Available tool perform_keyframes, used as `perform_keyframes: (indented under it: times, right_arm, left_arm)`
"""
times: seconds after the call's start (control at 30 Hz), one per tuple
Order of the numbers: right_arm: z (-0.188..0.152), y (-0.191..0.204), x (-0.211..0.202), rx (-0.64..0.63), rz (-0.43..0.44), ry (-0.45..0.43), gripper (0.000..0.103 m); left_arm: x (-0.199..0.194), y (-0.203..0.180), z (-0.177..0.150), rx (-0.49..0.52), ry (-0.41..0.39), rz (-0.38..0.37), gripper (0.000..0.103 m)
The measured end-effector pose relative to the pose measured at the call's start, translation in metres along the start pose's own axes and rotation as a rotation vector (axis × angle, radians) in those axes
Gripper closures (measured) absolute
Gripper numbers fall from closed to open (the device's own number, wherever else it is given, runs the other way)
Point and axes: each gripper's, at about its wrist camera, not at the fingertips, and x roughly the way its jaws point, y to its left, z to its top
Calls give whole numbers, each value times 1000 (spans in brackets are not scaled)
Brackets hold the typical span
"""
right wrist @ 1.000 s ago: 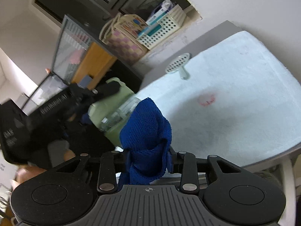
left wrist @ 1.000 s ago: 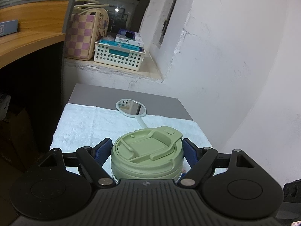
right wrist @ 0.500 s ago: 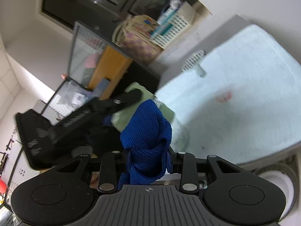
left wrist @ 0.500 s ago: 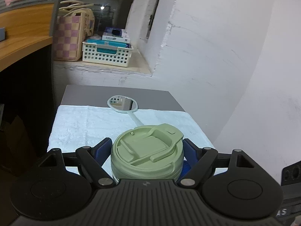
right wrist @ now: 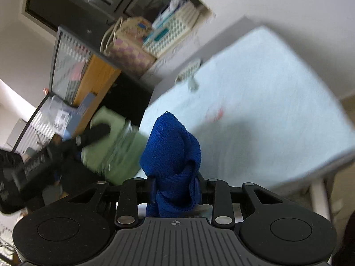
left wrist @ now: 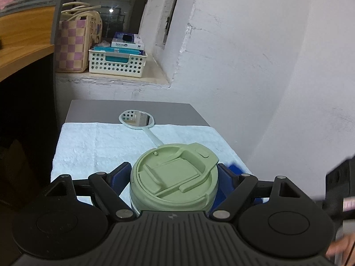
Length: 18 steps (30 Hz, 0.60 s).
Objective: Clean container
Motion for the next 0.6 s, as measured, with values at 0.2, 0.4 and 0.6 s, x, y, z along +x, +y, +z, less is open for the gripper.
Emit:
perform_keyframes:
  times: [0.2,0.4,0.6]
  right_arm:
    - [36,0,4,-102,-94,-21,68]
    - [50,0,22,-193,-151,20,66]
    - [49,6,29,-264,-170,42,57]
  left_arm:
    - [-3,-6,-6,18,-7,-1,16]
    - [-3,-10,-13,9,-12,-6,14]
    - [-8,-11,-17,-16,-25,5,8]
